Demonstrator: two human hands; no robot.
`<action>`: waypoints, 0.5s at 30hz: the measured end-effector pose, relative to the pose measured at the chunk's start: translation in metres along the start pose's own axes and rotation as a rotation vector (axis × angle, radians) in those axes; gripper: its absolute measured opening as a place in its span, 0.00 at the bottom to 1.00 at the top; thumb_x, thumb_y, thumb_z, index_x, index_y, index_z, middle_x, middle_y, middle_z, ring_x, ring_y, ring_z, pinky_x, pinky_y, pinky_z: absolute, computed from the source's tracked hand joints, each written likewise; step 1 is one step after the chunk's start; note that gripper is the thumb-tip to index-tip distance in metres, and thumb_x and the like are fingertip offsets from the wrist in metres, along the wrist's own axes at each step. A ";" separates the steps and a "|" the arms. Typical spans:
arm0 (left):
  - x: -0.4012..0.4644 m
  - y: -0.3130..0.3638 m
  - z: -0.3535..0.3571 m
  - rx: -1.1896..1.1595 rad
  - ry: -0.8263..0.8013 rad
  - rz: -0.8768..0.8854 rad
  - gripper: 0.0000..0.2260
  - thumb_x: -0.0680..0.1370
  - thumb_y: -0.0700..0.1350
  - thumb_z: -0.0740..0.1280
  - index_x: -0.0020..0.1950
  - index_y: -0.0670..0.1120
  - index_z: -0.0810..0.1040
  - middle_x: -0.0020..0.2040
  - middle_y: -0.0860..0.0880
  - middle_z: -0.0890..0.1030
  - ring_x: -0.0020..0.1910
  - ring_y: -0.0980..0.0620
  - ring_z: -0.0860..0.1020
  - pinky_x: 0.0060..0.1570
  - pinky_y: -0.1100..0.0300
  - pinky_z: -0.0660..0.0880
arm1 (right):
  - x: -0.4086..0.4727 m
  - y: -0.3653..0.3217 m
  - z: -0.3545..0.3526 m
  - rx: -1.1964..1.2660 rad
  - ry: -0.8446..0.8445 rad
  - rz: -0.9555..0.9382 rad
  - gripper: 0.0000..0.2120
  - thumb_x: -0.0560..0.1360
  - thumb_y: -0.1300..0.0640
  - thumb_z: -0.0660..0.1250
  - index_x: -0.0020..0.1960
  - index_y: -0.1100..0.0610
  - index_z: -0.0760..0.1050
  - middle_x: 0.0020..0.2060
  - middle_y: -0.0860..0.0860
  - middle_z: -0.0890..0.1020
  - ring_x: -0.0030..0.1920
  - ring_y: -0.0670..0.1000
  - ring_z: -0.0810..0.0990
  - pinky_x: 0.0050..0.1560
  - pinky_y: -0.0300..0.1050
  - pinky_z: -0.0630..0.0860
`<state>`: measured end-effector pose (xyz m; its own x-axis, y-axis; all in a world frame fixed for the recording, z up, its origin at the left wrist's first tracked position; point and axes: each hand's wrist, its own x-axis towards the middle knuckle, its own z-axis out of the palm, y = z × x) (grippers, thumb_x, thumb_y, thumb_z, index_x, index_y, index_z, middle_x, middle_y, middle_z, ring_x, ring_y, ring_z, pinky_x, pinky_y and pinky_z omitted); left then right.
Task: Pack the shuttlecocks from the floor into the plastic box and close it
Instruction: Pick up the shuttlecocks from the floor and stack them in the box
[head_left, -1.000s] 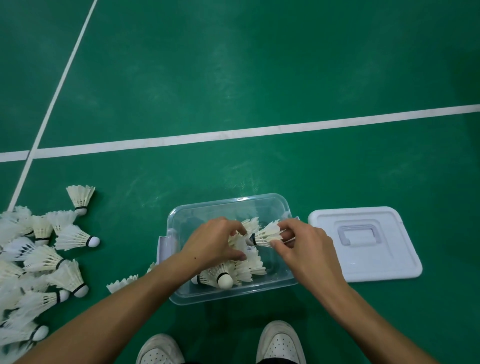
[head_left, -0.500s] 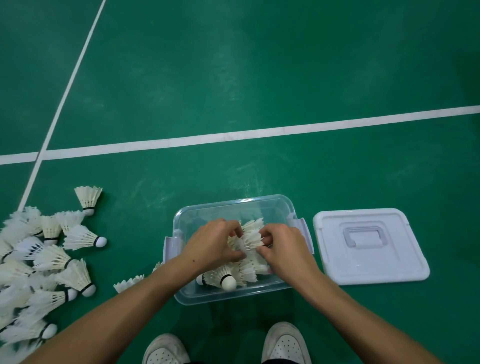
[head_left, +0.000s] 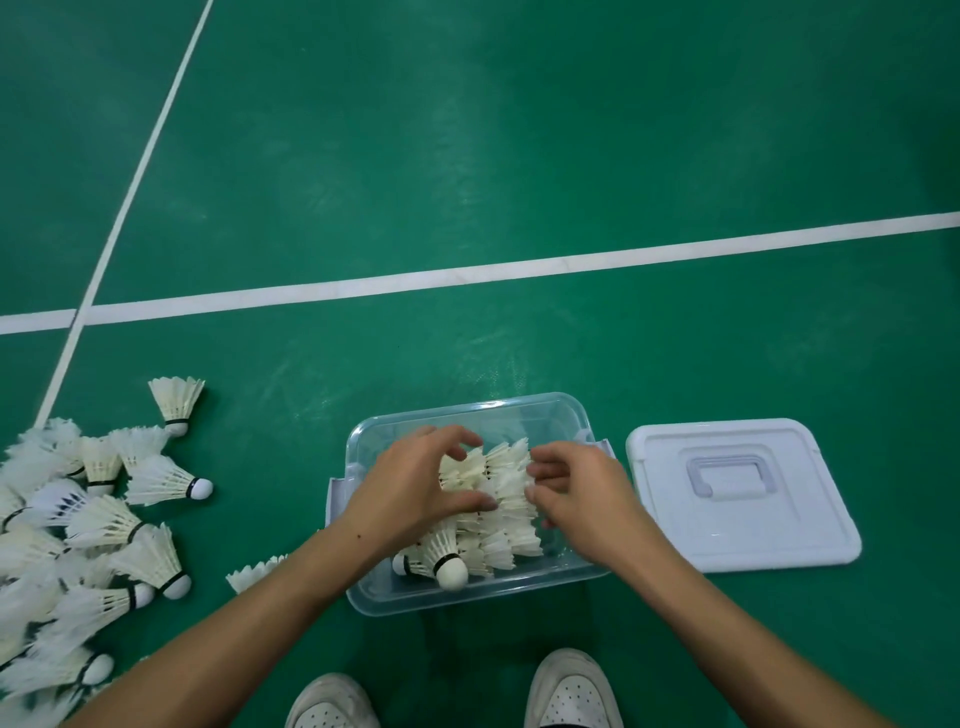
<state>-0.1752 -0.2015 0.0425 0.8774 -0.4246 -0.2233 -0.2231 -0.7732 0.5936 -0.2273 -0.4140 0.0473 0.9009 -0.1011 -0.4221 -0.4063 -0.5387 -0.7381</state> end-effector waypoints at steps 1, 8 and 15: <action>-0.002 0.005 -0.008 -0.059 0.047 0.050 0.29 0.67 0.66 0.77 0.65 0.58 0.78 0.56 0.60 0.82 0.51 0.66 0.78 0.52 0.64 0.76 | -0.005 -0.002 -0.007 0.016 0.002 -0.041 0.19 0.78 0.61 0.75 0.68 0.55 0.79 0.55 0.45 0.85 0.55 0.45 0.85 0.59 0.50 0.84; 0.017 0.047 -0.033 -0.432 0.101 0.370 0.20 0.71 0.50 0.81 0.59 0.48 0.80 0.48 0.52 0.77 0.26 0.58 0.66 0.28 0.67 0.65 | -0.022 -0.027 -0.040 0.426 -0.270 -0.201 0.22 0.77 0.66 0.76 0.69 0.54 0.78 0.58 0.48 0.88 0.62 0.47 0.85 0.67 0.48 0.80; 0.037 0.058 -0.022 -0.428 0.186 0.400 0.17 0.73 0.53 0.78 0.57 0.46 0.81 0.48 0.51 0.81 0.33 0.55 0.76 0.33 0.63 0.75 | -0.018 -0.018 -0.046 0.388 -0.162 -0.273 0.18 0.75 0.64 0.78 0.63 0.50 0.82 0.47 0.50 0.88 0.52 0.51 0.86 0.63 0.54 0.82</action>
<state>-0.1465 -0.2517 0.0862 0.8288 -0.5238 0.1969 -0.3941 -0.2964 0.8700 -0.2287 -0.4413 0.0923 0.9595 0.1477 -0.2398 -0.2136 -0.1732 -0.9614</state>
